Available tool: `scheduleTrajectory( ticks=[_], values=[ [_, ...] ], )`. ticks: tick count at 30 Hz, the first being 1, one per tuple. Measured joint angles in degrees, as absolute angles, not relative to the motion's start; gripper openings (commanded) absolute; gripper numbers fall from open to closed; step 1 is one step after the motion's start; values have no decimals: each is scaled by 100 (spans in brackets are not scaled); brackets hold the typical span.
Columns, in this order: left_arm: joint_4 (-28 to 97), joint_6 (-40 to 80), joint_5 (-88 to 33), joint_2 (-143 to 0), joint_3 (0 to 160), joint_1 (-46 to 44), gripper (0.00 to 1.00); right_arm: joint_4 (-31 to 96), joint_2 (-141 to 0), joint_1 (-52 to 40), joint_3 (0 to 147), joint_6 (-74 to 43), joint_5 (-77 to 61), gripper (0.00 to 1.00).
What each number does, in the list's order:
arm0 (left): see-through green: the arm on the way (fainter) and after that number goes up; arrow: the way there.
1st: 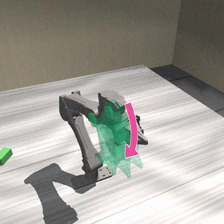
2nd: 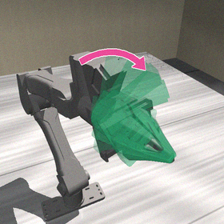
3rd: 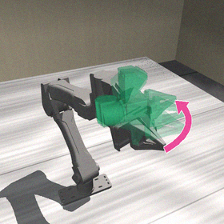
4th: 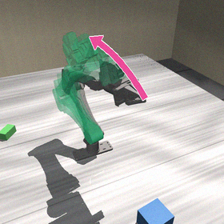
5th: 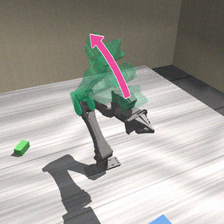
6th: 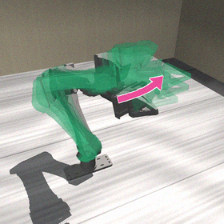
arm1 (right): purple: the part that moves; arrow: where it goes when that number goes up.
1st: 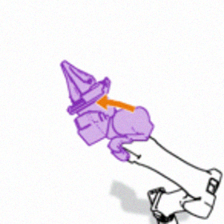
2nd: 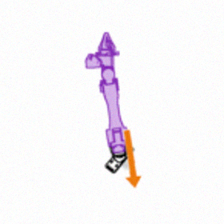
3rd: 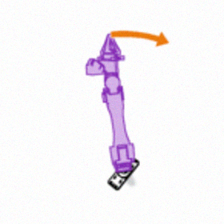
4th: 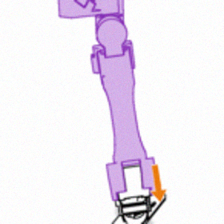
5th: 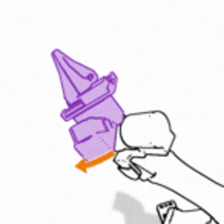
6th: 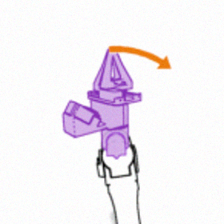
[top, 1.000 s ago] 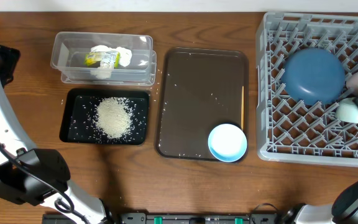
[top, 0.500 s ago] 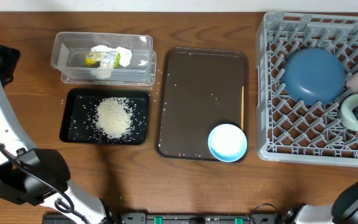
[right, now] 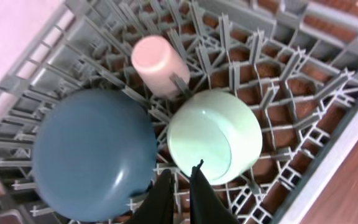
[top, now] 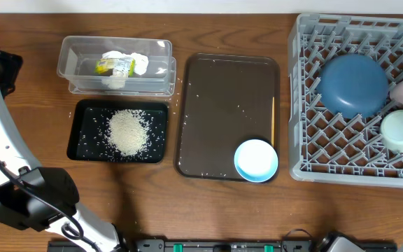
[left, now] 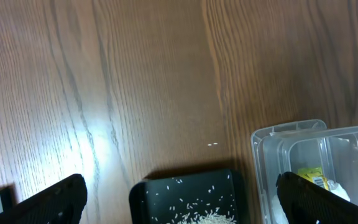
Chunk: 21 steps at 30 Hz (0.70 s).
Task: Sort waste into correct bins and load items into the dishwasher rack
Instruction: 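Set the mint-green bowl into the rack and release it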
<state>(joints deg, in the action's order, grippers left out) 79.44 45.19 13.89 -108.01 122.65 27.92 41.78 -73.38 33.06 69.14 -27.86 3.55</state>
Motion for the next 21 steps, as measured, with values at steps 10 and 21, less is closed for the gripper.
scheduleTrajectory(
  ticks=[10,21],
  values=[
    [7944,4519,1391,-10801,12265,2792,100,4130,-8759,3306,6912,-2698,370,1],
    [7944,4521,1389,-10801,12265,2792,100,3913,-9299,3430,6897,-2648,548,3]
  ],
)
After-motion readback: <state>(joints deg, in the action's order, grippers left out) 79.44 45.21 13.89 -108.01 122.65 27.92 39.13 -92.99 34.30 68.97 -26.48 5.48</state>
